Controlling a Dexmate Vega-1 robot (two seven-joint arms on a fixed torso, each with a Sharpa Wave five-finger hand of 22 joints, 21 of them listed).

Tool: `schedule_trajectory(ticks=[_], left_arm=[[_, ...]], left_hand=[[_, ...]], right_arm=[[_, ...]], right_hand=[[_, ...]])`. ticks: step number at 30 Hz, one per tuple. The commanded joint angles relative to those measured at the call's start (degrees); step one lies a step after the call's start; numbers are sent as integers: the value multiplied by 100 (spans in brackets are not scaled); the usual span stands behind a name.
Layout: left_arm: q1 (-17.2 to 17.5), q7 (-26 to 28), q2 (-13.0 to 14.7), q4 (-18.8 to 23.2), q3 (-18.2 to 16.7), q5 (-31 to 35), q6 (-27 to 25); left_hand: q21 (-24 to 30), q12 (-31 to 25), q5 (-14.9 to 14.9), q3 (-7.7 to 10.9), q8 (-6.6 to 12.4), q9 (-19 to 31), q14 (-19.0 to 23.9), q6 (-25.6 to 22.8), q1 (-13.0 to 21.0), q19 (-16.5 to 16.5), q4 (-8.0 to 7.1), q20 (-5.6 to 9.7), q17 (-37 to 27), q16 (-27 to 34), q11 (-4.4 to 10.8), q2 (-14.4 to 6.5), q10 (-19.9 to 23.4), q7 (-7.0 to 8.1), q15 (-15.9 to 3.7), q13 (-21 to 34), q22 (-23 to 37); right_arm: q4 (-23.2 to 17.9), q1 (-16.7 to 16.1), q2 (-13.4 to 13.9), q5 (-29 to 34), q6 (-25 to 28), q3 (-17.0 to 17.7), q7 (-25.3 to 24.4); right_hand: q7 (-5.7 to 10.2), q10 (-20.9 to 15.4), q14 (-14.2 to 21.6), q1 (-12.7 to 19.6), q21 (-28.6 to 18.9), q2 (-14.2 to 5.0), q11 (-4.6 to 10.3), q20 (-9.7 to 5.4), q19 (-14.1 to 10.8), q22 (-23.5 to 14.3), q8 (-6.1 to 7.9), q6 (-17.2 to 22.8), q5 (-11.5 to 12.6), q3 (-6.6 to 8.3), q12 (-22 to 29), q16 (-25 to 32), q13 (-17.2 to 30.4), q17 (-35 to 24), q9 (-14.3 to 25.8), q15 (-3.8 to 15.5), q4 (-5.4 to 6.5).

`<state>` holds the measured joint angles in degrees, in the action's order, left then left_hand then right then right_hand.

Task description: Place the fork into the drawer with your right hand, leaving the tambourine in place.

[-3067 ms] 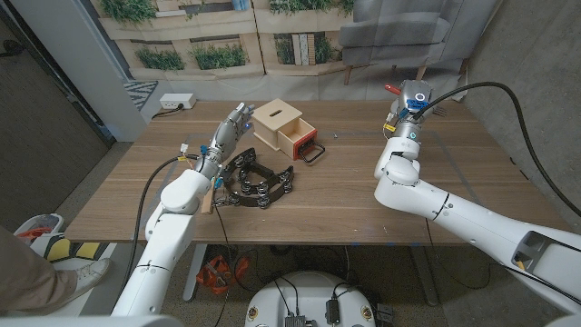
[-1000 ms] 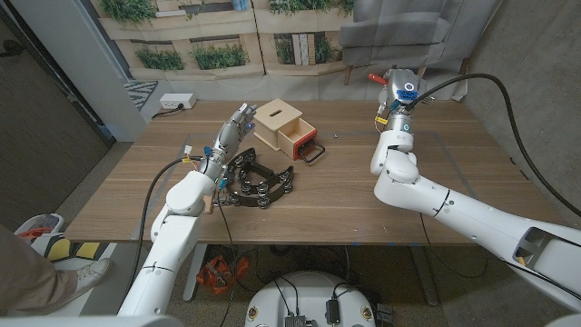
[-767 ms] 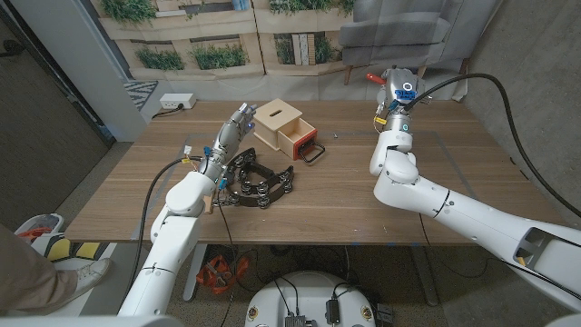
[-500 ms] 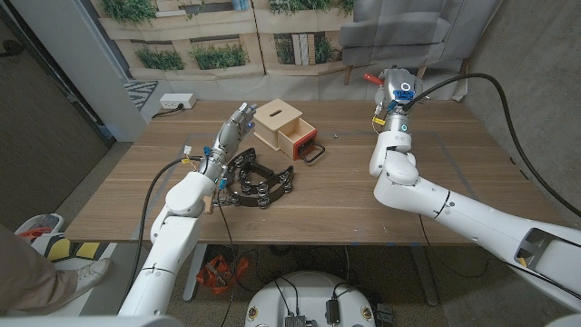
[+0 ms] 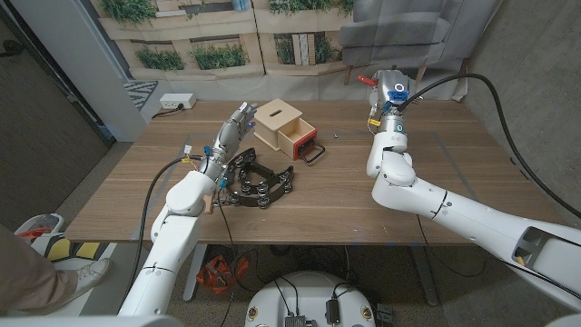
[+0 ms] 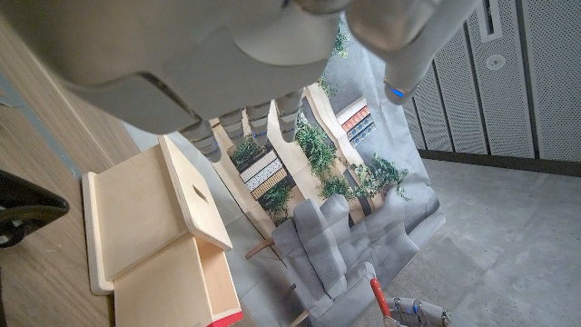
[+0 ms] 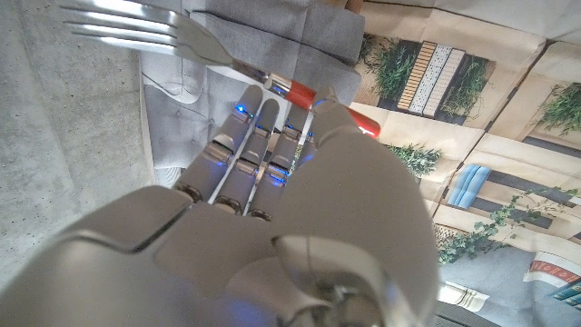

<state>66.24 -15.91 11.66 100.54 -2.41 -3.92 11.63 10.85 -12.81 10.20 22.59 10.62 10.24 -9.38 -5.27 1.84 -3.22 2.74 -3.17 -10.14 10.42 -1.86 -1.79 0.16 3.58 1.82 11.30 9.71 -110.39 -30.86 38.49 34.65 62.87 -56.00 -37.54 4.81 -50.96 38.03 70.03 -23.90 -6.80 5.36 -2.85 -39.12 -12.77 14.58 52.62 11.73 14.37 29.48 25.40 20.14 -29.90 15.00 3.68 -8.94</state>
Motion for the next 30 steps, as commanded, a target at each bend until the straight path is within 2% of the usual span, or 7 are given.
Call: schedule_trajectory(ticks=[1,18,30], left_arm=[[1,-5,14,-30,-45,-29,-33],[-11,9,17,-117,-107,-61,-12],[113,62,-8,12,-135,-45,58]], left_hand=[[16,-20,15,-6,15,13,-9,-47,10,5,4,-6,-17,19,2,-48,43,1,0,14,26],[14,-24,14,-8,15,13,-11,-49,13,0,4,-6,-17,17,-10,-49,57,14,3,14,26],[15,-22,14,-9,15,13,-8,-50,15,4,4,-7,-17,18,7,-50,57,5,2,14,26]], right_arm=[[302,142,-177,30,-275,-143,92],[640,379,-443,97,-600,-358,301],[500,313,-371,174,-685,-357,325]], right_hand=[[-2,-304,77,216,-42,-210,304,-17,-34,-20,18,39,49,-35,23,34,7,-28,30,982,9],[1,-304,103,241,-119,-218,294,-46,-70,-26,12,40,51,-51,25,29,13,-52,37,980,8],[3,-301,106,252,-150,-216,300,-43,-54,-28,13,50,52,-62,25,17,19,-61,41,982,7]])
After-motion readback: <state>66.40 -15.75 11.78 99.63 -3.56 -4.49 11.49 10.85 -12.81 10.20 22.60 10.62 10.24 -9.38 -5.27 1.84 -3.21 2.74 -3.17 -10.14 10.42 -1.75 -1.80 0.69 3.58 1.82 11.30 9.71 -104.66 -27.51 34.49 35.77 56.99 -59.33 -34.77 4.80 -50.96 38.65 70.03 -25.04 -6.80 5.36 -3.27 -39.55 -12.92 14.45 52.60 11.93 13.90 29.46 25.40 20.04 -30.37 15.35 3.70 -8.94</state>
